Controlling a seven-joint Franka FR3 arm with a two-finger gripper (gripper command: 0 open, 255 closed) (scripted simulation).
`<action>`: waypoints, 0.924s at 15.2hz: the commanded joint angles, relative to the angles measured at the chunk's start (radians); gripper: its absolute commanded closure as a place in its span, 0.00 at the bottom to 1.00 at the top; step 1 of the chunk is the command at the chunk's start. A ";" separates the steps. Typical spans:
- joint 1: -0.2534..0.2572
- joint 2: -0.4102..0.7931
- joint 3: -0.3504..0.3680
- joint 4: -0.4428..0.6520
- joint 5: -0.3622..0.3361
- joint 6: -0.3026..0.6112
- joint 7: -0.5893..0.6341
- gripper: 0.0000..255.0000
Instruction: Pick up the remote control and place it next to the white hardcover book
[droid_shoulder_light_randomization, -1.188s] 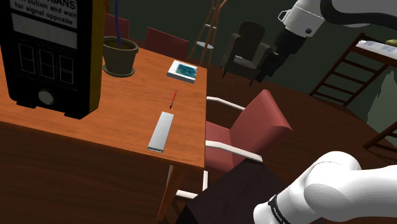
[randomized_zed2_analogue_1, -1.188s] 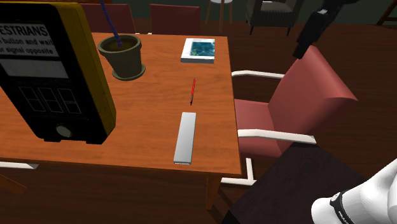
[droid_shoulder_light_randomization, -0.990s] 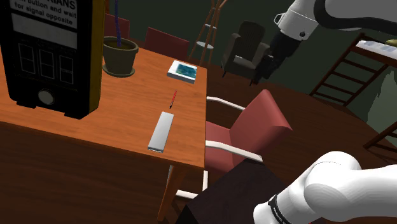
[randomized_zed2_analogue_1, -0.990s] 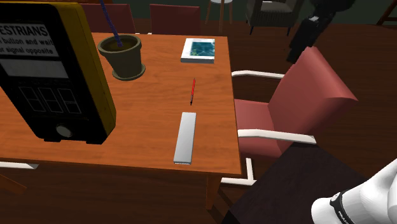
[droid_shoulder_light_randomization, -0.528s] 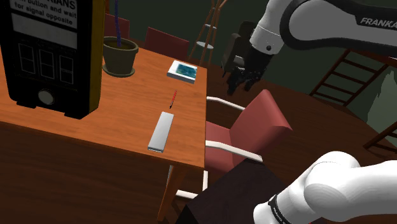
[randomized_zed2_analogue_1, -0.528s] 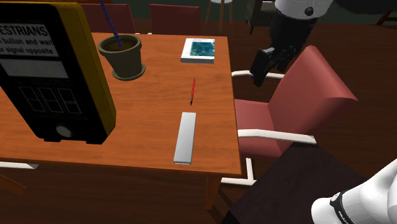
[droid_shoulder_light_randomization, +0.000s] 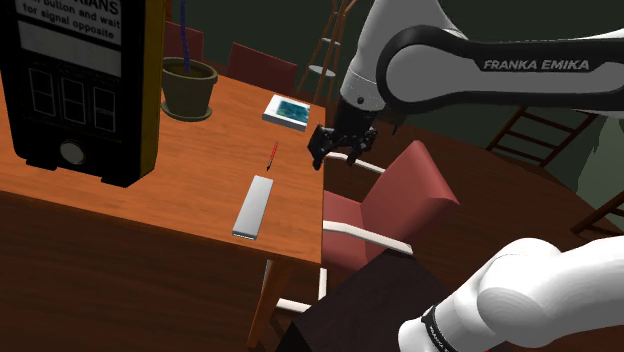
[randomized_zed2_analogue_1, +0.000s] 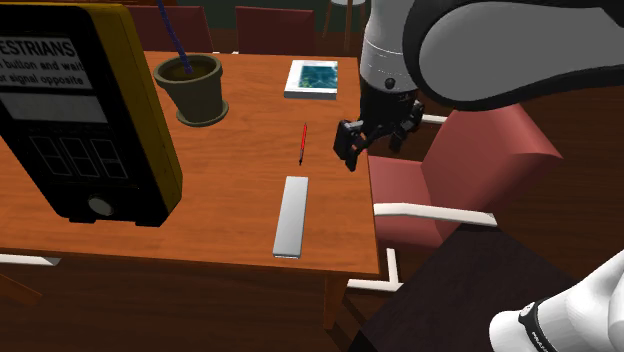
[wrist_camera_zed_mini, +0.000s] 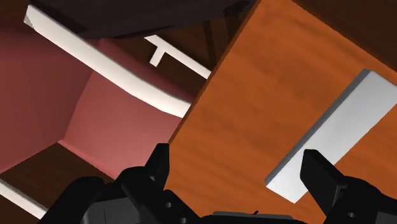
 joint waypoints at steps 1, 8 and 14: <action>-0.006 0.069 0.042 0.016 0.005 0.047 0.085 0.00; -0.031 0.333 0.157 0.124 -0.048 0.175 0.377 0.00; -0.015 0.576 0.194 0.263 -0.158 0.240 0.623 0.00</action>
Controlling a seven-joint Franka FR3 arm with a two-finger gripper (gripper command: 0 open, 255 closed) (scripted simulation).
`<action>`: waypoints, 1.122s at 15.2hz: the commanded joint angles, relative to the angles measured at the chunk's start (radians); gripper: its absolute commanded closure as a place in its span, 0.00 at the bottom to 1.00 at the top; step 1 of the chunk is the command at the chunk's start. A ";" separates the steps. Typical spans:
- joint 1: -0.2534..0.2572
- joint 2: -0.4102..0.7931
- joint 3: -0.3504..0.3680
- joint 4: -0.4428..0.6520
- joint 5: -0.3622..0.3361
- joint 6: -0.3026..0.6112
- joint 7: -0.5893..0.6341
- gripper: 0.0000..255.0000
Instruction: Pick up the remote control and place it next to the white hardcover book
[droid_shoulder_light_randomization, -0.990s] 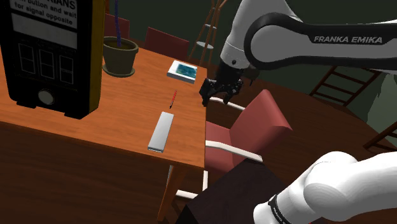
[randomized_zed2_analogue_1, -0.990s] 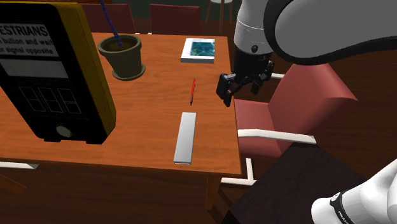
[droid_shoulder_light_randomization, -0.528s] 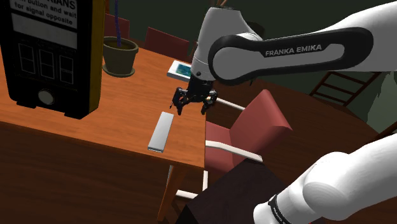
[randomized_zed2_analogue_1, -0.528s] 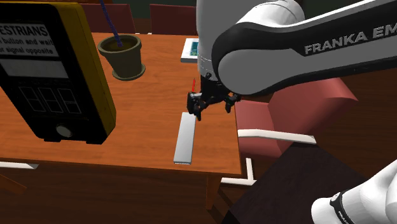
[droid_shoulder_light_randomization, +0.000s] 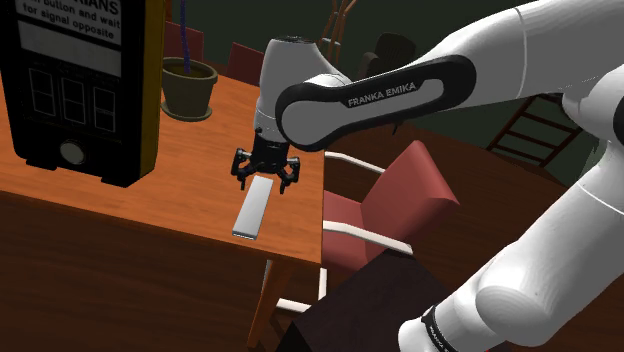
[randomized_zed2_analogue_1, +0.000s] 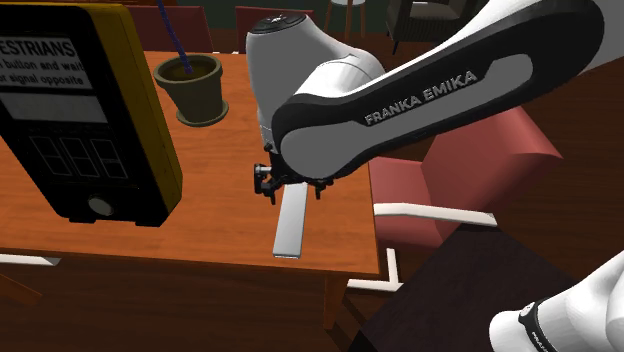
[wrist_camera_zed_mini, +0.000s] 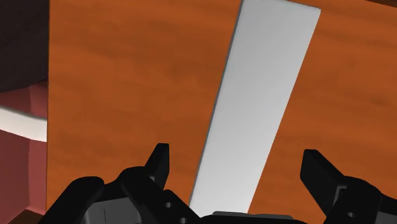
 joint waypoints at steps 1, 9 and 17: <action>0.006 0.046 0.000 0.021 -0.024 0.018 0.042 0.00; 0.013 0.100 -0.008 -0.013 -0.062 0.098 0.068 0.00; 0.013 0.100 -0.008 -0.013 -0.062 0.098 0.068 1.00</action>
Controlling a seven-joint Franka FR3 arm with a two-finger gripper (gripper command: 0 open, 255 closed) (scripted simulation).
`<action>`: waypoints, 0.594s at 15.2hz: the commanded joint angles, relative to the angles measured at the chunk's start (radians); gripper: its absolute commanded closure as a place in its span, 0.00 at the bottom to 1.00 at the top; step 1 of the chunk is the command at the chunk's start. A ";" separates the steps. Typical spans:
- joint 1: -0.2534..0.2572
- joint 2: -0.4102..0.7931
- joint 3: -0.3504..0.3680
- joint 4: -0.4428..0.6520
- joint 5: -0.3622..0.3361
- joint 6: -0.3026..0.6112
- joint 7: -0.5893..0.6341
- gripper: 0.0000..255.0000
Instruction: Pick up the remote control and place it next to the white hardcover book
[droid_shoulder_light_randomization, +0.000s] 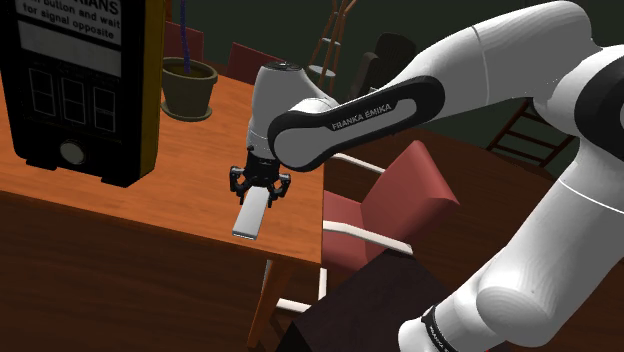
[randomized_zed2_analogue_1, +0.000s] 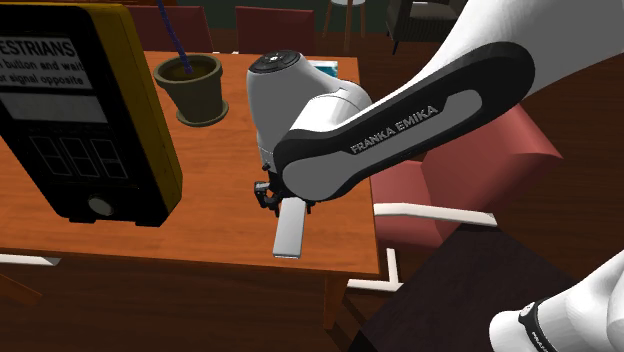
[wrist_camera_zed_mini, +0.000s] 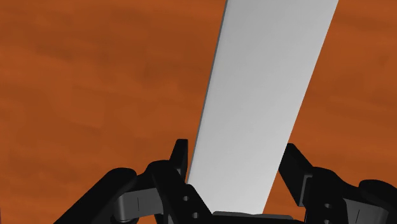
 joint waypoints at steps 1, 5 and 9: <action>0.000 0.000 0.000 0.000 0.000 0.000 0.000 1.00; 0.000 0.000 0.000 0.000 0.000 0.000 0.000 1.00; -0.001 -0.009 0.002 0.004 0.007 -0.012 -0.005 1.00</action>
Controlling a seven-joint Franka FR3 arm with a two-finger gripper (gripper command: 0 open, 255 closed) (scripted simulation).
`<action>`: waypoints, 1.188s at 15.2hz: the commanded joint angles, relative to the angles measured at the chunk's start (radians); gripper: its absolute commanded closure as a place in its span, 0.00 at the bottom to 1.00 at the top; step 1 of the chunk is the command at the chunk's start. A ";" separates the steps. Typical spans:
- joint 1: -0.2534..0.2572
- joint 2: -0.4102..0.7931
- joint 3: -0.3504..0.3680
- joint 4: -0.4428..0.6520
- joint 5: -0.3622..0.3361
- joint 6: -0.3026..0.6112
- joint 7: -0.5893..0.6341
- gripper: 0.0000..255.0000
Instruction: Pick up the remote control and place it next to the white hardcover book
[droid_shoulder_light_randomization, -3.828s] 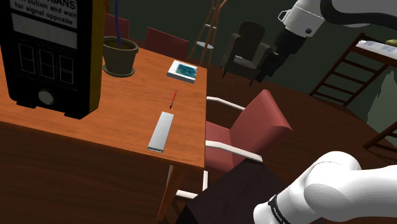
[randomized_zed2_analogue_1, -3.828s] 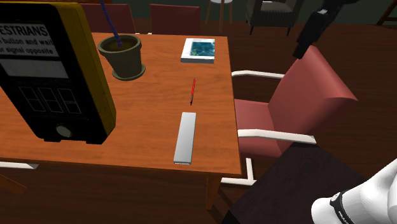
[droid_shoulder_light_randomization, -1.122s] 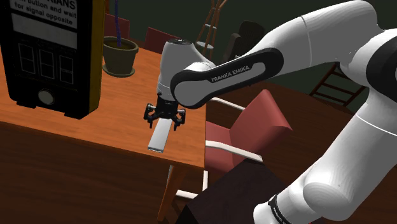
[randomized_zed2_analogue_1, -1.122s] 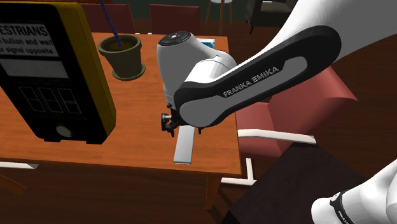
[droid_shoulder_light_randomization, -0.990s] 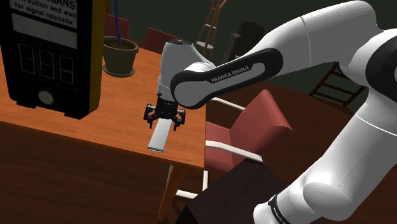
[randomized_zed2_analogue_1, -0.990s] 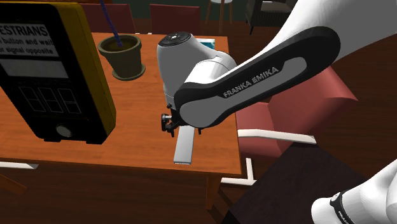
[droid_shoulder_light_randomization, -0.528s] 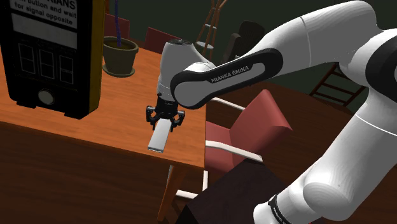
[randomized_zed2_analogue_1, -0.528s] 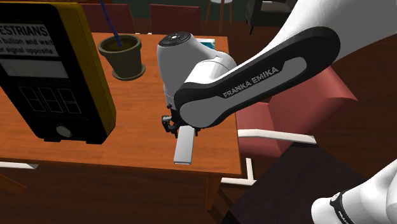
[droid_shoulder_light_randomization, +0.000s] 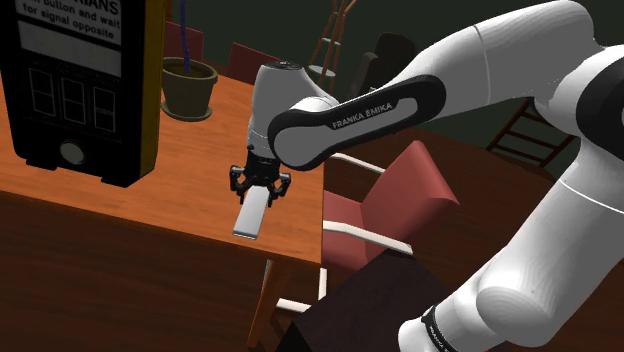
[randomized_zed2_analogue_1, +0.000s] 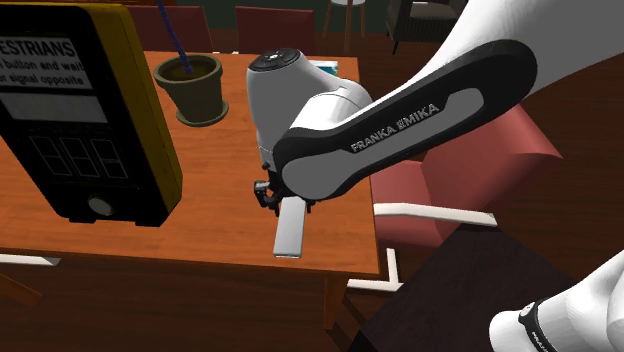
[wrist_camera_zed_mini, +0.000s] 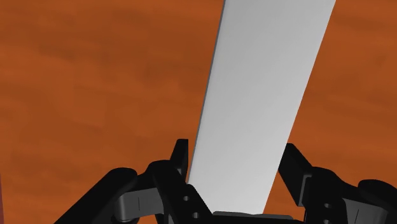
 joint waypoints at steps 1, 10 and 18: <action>-0.002 -0.013 0.002 0.007 0.010 -0.018 -0.007 1.00; -0.010 -0.084 0.009 0.058 0.058 -0.129 -0.042 1.00; -0.014 -0.129 0.010 0.115 0.086 -0.225 -0.063 1.00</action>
